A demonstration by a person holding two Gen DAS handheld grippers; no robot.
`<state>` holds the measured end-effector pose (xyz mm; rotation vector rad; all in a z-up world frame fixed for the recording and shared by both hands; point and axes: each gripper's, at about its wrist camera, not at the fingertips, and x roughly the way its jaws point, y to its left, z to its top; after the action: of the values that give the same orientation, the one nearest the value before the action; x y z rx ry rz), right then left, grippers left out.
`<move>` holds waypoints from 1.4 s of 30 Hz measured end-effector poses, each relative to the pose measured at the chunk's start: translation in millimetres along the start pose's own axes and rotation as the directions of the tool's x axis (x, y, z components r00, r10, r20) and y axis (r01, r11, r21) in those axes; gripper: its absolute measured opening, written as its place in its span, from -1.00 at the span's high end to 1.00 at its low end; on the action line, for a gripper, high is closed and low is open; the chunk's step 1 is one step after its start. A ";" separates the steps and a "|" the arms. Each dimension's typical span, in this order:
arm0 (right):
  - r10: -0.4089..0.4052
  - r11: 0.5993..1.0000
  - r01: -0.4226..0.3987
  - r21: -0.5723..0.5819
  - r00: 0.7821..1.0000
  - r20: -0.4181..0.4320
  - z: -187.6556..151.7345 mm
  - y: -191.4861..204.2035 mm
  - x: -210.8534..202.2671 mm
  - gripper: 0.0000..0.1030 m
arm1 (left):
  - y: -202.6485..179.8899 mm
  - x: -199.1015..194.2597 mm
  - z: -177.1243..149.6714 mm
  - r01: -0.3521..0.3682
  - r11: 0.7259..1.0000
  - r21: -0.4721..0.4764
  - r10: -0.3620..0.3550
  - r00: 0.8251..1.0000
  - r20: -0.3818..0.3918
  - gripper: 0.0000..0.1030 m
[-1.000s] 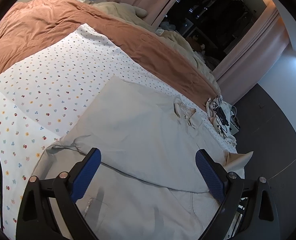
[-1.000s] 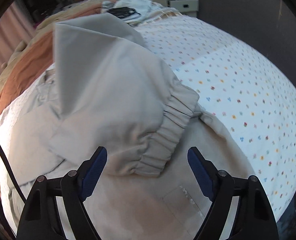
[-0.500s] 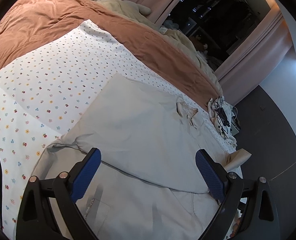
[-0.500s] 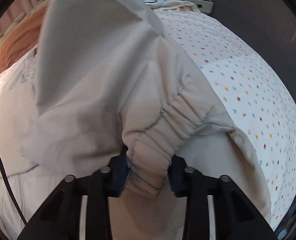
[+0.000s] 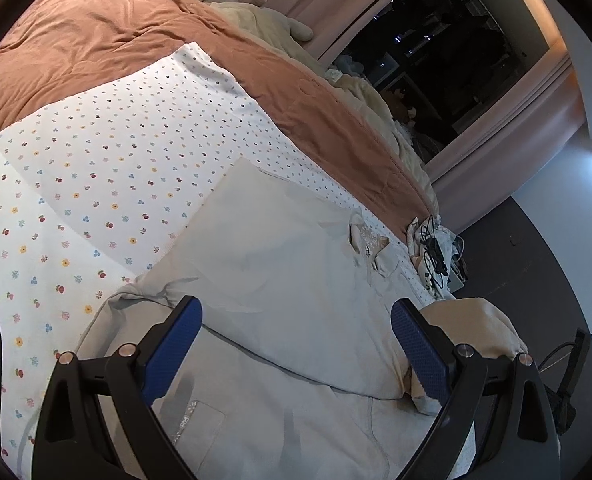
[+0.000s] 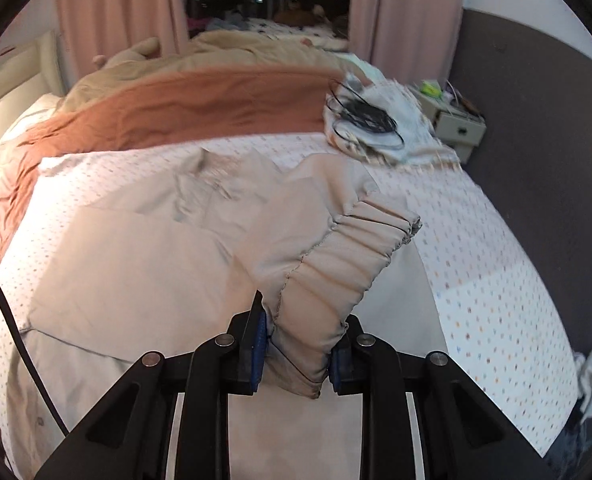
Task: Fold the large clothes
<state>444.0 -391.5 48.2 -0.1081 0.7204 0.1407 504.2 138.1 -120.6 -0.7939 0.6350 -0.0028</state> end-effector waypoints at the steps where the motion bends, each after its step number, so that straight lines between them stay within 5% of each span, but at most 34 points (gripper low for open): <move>1: 0.009 1.000 -0.009 -0.013 1.000 0.008 1.5 0.8 0.2 0.59 | 2.1 -1.3 1.4 0.001 1.000 -0.006 -0.001 1.000 0.003 -0.88; 8: 0.071 0.995 -0.069 -0.078 0.997 0.016 2.2 62.2 13.8 0.59 | 23.3 -7.1 10.3 0.003 0.997 -0.082 -0.001 1.000 0.023 -0.88; 19: 0.188 0.979 -0.179 0.097 0.979 -0.085 -4.1 99.4 113.0 0.52 | 34.1 -0.8 13.9 -0.019 0.994 -0.109 0.021 1.000 0.010 -0.88; 21: 0.212 0.971 -0.202 0.131 0.975 -0.072 -1.2 95.8 117.5 0.32 | 33.4 0.4 14.1 -0.023 0.994 -0.105 0.024 1.000 0.009 -0.88; 23: 0.262 0.953 -0.253 0.169 0.965 -0.032 -3.4 89.3 113.3 -0.69 | 32.9 0.4 13.9 -0.029 0.995 -0.099 0.030 1.000 0.009 -0.88; 24: 0.293 0.937 -0.285 0.202 0.956 -0.013 -8.9 86.1 113.8 -0.84 | 32.4 0.7 13.8 -0.032 0.995 -0.096 0.033 0.999 0.009 -0.88; 31: 0.353 0.836 -0.348 0.424 0.933 0.070 -64.2 25.5 104.1 -0.85 | 23.9 8.0 9.1 -0.070 0.996 -0.046 0.070 0.998 -0.005 -0.88; 35: 0.296 0.849 -0.291 0.440 0.953 0.059 -88.2 -2.5 103.5 -0.85 | 9.2 18.0 1.1 -0.095 0.995 0.019 0.096 0.995 -0.021 -0.88; 42: 0.296 0.805 -0.281 0.523 0.953 0.058 -98.1 -36.5 104.7 -0.85 | -21.5 38.5 -21.1 -0.106 0.980 0.169 0.120 0.990 -0.076 -0.88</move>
<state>464.2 -432.3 -92.7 0.5348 0.7770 0.2289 529.3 99.8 -137.8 -0.5995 0.7510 0.0148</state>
